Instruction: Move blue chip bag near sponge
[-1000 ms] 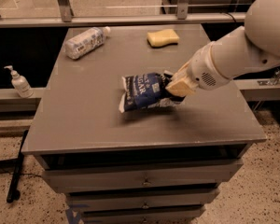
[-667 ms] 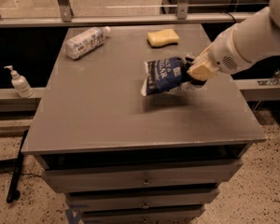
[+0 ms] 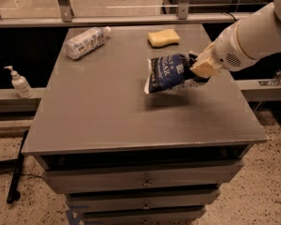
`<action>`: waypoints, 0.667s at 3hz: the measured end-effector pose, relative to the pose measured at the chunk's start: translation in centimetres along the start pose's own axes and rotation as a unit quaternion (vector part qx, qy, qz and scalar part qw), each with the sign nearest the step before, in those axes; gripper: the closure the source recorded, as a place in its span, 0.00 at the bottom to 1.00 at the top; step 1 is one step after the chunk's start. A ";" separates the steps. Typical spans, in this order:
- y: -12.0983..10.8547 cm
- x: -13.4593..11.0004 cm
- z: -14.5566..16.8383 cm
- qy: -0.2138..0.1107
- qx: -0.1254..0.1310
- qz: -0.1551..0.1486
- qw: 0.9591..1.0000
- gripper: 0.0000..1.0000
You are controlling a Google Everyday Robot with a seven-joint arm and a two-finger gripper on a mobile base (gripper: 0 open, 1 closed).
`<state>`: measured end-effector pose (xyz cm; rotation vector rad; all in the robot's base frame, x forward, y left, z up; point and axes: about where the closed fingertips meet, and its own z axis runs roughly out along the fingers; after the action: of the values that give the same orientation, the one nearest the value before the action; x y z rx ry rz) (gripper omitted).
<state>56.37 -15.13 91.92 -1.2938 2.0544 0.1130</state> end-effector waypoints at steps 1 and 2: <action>-3.7 1.2 0.8 0.009 0.041 -0.014 0.999 1.00; -10.5 3.0 2.0 0.025 0.105 -0.031 0.994 1.00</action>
Offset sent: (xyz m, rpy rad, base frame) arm 0.1698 -0.1357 0.0021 -0.2345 -0.2957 -0.1884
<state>65.25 -21.82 91.53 -1.2383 2.0061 -0.1606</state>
